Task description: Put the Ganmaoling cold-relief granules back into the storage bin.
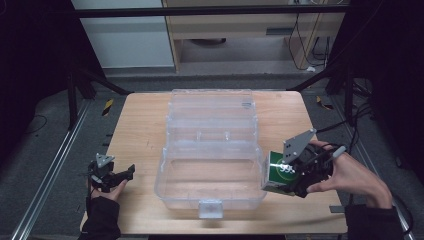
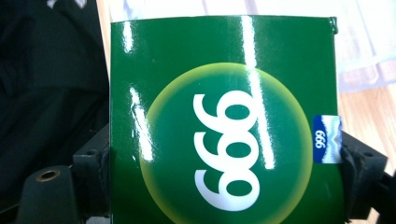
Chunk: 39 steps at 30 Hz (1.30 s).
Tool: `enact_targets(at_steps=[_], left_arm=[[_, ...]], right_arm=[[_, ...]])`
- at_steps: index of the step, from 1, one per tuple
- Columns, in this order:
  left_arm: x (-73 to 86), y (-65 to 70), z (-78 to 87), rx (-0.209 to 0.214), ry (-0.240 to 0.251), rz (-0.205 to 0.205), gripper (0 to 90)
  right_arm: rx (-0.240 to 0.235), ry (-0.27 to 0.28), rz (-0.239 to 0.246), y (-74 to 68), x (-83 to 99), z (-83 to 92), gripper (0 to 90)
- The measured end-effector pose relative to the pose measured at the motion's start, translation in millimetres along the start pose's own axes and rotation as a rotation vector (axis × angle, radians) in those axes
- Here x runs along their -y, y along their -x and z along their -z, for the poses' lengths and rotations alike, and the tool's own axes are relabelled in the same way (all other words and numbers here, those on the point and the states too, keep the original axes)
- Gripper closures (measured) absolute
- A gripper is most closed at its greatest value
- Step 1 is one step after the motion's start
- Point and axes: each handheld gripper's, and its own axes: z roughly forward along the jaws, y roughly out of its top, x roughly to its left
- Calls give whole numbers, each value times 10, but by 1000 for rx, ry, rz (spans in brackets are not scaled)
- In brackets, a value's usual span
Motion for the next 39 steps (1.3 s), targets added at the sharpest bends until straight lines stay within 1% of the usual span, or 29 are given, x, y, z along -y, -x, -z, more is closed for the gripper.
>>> enact_targets(at_steps=[3,4,6,9,10,11,15,17,23,25,32,39], left_arm=[[0,0,2,1,1,1,166],[-1,-1,1,1,1,1,166],[-1,-2,1,1,1,1,166],[-1,-2,2,2,2,1,166],[-2,-2,2,2,2,0,166],[-2,-3,4,3,2,0,167],[-3,-6,3,2,2,1,166],[-3,-7,4,2,3,1,166],[-4,-4,3,2,2,0,167],[-4,-5,3,3,2,1,167],[-3,-8,4,3,4,2,167],[-4,-12,8,3,5,3,167]], right_arm=[[-4,19,-5,26,-79,6,162],[-4,19,-5,26,-79,6,162],[0,23,-1,47,-158,-8,162],[-2,24,1,62,-205,-30,161],[0,21,1,67,-228,-43,161],[1,23,12,80,-270,-76,161],[-3,30,23,99,-325,-133,161],[-6,25,33,106,-376,-193,161],[-10,32,38,113,-474,-294,161],[-11,32,37,113,-488,-313,160],[-13,21,53,113,-559,-484,160],[-12,21,49,111,-562,-597,161]])
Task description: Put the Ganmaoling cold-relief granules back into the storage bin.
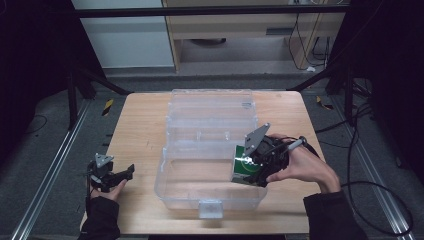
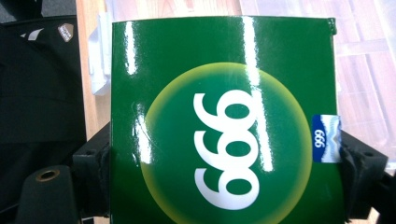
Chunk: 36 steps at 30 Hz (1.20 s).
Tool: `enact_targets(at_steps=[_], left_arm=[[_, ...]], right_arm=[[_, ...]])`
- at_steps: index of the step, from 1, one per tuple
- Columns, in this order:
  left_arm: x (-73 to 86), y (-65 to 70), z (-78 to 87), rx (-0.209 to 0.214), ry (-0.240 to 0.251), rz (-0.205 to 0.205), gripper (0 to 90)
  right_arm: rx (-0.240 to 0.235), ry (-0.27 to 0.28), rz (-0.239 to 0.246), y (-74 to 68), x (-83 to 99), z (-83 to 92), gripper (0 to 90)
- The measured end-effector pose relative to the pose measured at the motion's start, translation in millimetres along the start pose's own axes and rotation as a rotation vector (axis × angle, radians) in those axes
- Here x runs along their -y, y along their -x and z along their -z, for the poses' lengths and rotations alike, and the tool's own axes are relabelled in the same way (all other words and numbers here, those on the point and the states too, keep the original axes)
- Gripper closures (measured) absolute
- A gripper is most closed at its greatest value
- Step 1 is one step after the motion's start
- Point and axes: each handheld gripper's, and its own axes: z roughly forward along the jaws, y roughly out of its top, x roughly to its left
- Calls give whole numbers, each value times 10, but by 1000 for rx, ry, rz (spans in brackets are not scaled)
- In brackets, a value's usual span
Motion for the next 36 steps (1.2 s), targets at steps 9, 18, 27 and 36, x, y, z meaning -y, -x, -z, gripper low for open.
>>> enact_targets(at_steps=[9,18,27,36], left_arm=[[0,-4,3,-1,1,3,167],[0,-5,1,-1,2,2,167],[0,-10,5,-1,3,2,167],[-2,-5,5,-2,2,0,167]], right_arm=[[-8,-33,18,-37,-8,-157,161],[-20,-60,15,-67,61,-286,161],[-26,-83,28,-82,65,-372,161],[-41,-109,23,-105,134,-504,159]])
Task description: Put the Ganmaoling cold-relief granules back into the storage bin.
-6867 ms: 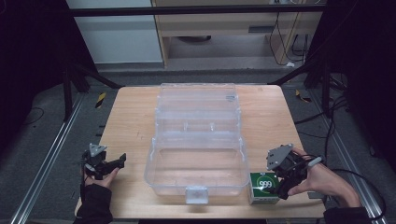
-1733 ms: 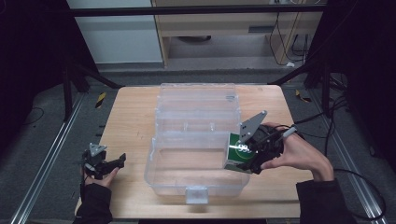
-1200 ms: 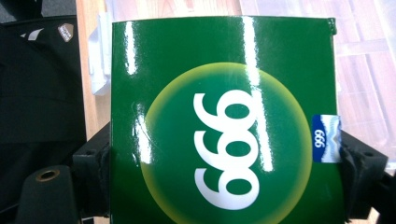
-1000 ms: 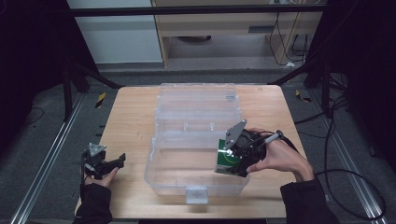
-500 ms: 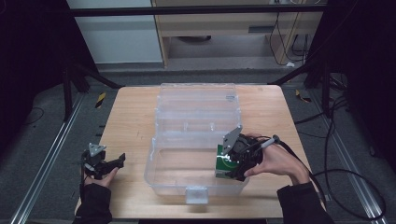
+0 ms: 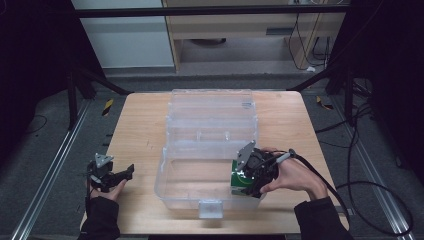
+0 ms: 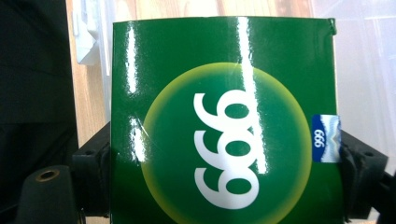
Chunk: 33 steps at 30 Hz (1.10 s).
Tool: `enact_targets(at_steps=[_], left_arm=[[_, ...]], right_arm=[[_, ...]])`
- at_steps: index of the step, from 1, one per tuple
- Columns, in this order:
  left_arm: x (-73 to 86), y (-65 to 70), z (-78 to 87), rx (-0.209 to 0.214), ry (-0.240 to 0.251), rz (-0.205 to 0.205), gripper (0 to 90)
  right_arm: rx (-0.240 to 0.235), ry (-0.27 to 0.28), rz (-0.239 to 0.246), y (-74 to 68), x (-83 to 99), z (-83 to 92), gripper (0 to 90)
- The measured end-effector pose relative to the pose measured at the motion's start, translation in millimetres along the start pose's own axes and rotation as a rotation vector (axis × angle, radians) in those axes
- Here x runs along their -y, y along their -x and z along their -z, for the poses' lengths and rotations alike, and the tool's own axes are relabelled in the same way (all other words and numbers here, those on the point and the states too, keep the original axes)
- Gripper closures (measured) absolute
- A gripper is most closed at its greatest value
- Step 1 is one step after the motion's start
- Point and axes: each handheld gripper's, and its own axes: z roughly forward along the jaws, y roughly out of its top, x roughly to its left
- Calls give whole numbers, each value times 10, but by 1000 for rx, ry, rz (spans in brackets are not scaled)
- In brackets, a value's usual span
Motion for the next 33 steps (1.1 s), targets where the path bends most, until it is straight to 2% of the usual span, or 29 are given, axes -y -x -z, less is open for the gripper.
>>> enact_targets(at_steps=[4,8,10,17,21,27,33], left_arm=[[2,-8,-1,1,1,2,167],[2,-4,-1,0,1,0,167],[1,-1,-4,0,-1,0,167],[3,-9,-2,1,0,1,167],[2,-7,-1,0,0,0,168],[1,-1,-4,0,-1,-1,168],[1,2,-4,1,-3,-4,169]], right_arm=[[2,-2,2,-2,8,-33,157],[-4,15,-25,-3,70,-85,156],[7,4,-4,-12,72,-108,154],[10,-34,10,-8,71,-216,151],[2,-17,-9,1,104,-240,148],[9,-20,-27,10,145,-231,134],[34,17,-45,20,191,-101,145]])
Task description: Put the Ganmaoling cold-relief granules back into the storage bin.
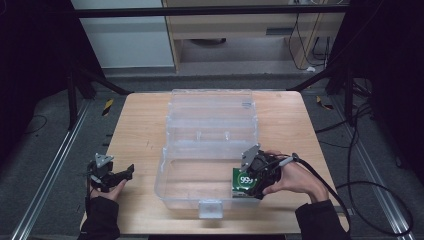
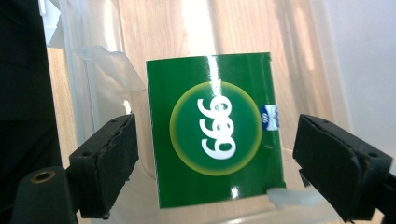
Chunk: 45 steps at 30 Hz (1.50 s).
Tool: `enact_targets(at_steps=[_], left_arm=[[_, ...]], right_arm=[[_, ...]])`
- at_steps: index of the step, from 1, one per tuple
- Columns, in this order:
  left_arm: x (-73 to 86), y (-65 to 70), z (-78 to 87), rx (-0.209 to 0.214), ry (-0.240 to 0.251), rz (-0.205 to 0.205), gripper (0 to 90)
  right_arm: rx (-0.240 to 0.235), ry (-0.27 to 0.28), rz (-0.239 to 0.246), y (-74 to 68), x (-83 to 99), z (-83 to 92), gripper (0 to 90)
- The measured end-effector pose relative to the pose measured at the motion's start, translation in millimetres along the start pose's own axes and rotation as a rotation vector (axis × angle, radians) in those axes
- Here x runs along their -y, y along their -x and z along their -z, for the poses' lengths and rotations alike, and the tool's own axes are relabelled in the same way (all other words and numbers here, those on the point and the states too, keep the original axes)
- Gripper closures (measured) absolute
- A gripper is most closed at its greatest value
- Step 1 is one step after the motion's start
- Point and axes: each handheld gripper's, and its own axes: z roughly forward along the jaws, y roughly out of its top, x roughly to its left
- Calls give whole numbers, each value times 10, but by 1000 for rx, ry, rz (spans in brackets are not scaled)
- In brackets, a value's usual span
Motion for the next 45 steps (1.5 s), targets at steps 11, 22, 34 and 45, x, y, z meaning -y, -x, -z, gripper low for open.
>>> enact_targets(at_steps=[11,22,34,45], left_arm=[[1,5,-1,1,-3,-1,171],[4,9,-6,3,-5,-1,175],[6,16,-10,5,-8,-6,183],[3,12,-4,5,-1,-9,208]], right_arm=[[78,104,-72,14,113,333,130],[164,226,-206,83,502,545,99],[329,338,-476,180,1071,365,65],[521,421,-697,223,1534,151,55]])
